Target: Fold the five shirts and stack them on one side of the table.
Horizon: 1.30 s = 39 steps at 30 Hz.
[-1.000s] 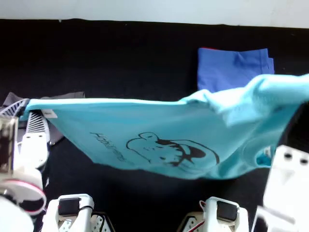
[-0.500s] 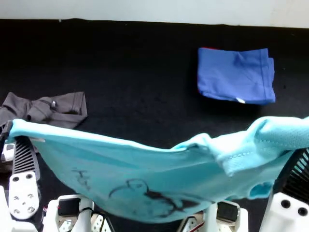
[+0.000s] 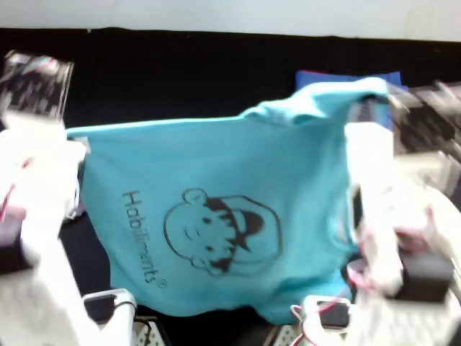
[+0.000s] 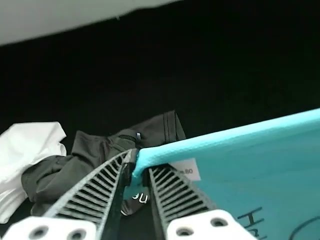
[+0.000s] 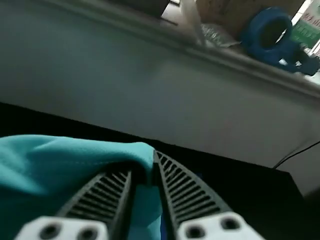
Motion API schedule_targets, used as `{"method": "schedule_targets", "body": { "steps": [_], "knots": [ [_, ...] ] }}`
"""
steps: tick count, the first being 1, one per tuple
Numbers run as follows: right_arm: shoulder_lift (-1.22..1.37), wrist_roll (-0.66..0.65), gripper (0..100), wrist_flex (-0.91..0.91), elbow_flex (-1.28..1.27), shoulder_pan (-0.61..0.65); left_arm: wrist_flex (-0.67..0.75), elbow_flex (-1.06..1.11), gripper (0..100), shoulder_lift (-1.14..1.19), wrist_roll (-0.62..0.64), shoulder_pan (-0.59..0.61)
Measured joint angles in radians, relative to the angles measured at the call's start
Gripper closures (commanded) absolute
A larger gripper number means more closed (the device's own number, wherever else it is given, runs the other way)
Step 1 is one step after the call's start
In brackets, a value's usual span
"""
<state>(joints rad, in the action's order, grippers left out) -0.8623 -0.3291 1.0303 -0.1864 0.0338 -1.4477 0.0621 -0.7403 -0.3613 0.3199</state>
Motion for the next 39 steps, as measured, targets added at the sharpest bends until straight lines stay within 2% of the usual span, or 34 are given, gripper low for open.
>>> {"method": "schedule_targets", "body": {
  "steps": [5,8,11,13,18,25,31,39],
  "knots": [
    [0.173,0.000,99.2,-0.149,-0.198,0.077,0.104,0.034,99,0.233,-0.023,0.000],
    [0.304,0.000,99.2,-0.193,-0.167,0.086,0.150,-0.029,99,0.391,-0.023,0.000],
    [0.453,0.000,99.2,-0.198,-0.046,0.086,0.152,-0.190,99,0.549,-0.023,0.000],
    [0.548,0.000,99.2,-0.172,0.084,0.086,0.147,-0.321,99,0.654,-0.023,-0.003],
    [0.779,0.002,99.2,-0.029,0.408,0.092,0.034,-0.629,99,0.908,-0.023,-0.003],
    [0.990,0.002,99.2,0.092,0.674,0.095,-0.023,-0.878,99,1.143,-0.023,-0.003],
    [0.997,0.002,99.2,0.198,0.720,0.095,-0.118,-0.944,99,1.237,-0.023,-0.002],
    [0.997,0.002,99.2,0.370,0.595,0.095,-0.262,-0.944,99,1.358,-0.025,-0.002]
  ]
}}
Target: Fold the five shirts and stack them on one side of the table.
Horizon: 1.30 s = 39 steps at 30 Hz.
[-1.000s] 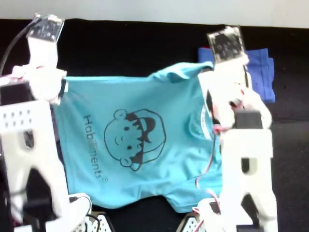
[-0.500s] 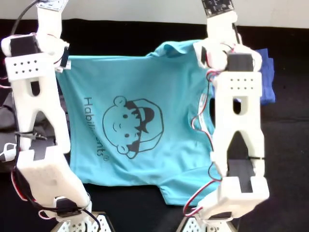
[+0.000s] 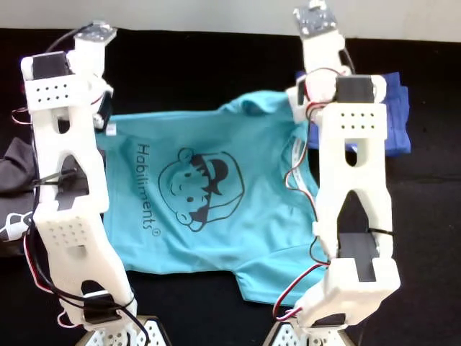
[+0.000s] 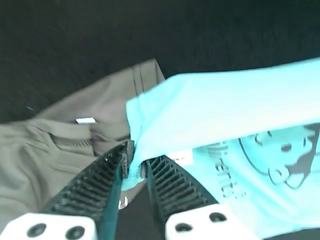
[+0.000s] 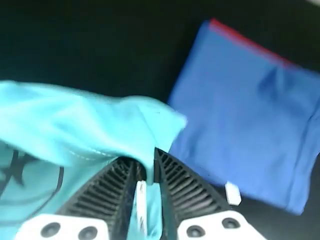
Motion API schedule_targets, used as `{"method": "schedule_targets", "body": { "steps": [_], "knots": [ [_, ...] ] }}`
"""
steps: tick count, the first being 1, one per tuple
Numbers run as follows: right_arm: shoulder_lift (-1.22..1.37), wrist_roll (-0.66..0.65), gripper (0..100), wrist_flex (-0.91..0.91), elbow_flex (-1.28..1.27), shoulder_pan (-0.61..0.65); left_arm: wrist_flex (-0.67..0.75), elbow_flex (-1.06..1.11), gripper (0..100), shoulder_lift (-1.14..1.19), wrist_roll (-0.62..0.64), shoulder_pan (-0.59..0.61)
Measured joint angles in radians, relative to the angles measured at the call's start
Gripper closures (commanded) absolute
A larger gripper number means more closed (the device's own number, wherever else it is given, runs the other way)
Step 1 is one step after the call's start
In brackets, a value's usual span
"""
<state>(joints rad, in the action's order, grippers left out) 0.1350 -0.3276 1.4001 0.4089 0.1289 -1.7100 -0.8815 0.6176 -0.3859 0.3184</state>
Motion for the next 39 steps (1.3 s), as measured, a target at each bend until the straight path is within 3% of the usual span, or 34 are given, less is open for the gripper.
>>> {"method": "schedule_targets", "body": {
  "steps": [6,12,21,27,39],
  "knots": [
    [0.002,0.000,99.2,0.140,-0.011,0.000,-0.048,0.020,99,-0.005,-0.032,0.003],
    [-0.080,0.000,99.2,0.241,-0.084,0.000,-0.051,0.313,99,-0.215,-0.124,0.009],
    [-0.512,-0.002,99.2,0.172,-0.663,0.012,-0.049,0.830,99,-0.514,-0.262,0.011],
    [-0.783,-0.083,99.2,0.155,-1.033,0.014,0.017,1.108,99,-0.617,-0.299,0.012],
    [-1.026,-0.215,99.2,0.213,-1.258,-0.005,0.089,1.470,99,-0.870,-0.333,0.012]
  ]
}}
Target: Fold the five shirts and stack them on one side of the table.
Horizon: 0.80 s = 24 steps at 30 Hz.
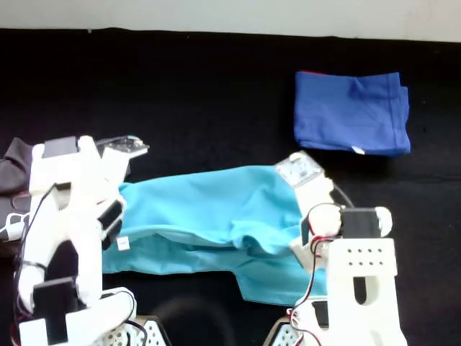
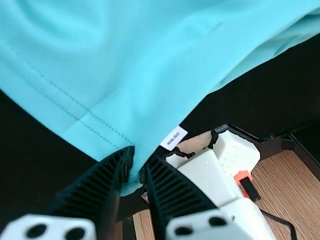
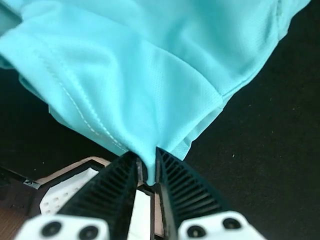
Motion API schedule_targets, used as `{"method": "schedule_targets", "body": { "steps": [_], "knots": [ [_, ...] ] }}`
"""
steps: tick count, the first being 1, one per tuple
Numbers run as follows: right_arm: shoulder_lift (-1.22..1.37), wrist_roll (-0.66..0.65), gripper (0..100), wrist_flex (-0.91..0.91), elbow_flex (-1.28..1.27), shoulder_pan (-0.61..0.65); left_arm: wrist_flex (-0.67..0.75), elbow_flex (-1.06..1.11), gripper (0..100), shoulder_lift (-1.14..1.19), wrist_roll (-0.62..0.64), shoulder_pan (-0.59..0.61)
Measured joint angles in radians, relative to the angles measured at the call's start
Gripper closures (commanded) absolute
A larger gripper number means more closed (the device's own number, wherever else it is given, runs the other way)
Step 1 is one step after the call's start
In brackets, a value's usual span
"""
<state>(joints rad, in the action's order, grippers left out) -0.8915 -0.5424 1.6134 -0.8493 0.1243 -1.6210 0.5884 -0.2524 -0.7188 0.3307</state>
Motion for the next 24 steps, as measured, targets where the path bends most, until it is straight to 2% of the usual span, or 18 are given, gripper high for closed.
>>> {"method": "schedule_targets", "body": {
  "steps": [5,11,15,21,23,24],
  "knots": [
    [-0.011,-0.034,97.1,0.000,-0.046,-0.002,0.100,0.103,99,-0.017,-0.003,0.000],
    [-0.014,-0.037,79.0,0.000,-0.048,-0.002,0.109,0.086,87,-0.028,-0.003,0.012],
    [-0.014,-0.037,79.2,0.025,0.014,-0.002,0.026,-0.034,85,-0.028,-0.003,0.060],
    [-0.014,-0.037,79.3,0.043,0.219,-0.002,-0.072,-0.327,85,-0.028,-0.003,0.160],
    [-0.014,-0.015,83.0,-0.003,0.255,-0.002,-0.068,-0.397,86,-0.028,-0.003,0.196],
    [-0.014,0.012,88.0,-0.037,0.256,-0.002,-0.048,-0.407,89,-0.025,-0.003,0.213]
  ]
}}
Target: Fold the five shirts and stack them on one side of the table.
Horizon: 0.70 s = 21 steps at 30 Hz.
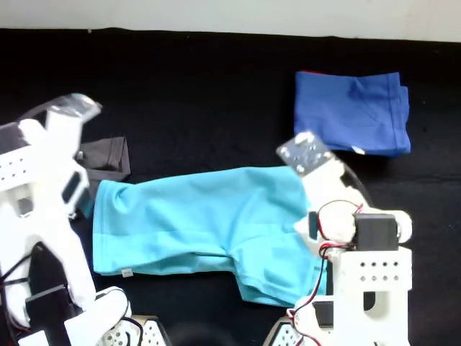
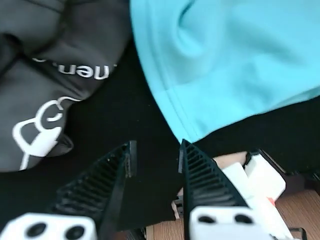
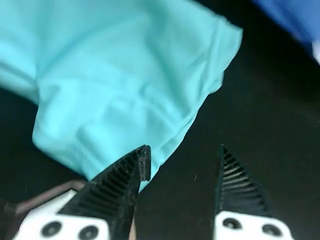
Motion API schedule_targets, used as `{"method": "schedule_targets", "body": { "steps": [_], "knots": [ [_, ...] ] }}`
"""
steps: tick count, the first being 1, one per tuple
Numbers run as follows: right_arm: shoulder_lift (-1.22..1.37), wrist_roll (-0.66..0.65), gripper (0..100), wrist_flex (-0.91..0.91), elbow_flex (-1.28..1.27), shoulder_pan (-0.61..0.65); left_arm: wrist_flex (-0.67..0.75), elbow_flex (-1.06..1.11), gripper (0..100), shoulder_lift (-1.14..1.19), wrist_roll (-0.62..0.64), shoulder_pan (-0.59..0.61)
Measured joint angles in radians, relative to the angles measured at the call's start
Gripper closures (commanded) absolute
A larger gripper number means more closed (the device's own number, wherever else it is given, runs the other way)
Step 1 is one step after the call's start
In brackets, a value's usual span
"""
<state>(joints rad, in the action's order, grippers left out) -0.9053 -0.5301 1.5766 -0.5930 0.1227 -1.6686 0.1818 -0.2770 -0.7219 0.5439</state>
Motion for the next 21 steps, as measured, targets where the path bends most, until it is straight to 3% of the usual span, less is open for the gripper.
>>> {"method": "schedule_targets", "body": {
  "steps": [2,4,13,21],
  "knots": [
    [0.000,0.052,99.8,-0.068,-0.005,0.000,0.074,-0.005,99,0.032,0.000,0.026],
    [0.000,0.091,96.0,-0.137,-0.035,0.000,0.157,-0.005,97,0.097,0.011,0.035],
    [0.000,0.127,95.6,-0.304,-0.261,0.000,0.405,-0.107,99,0.565,0.161,0.006],
    [0.000,0.127,95.6,-0.402,-0.396,0.000,0.453,-0.466,99,0.914,0.172,0.230]
  ]
}}
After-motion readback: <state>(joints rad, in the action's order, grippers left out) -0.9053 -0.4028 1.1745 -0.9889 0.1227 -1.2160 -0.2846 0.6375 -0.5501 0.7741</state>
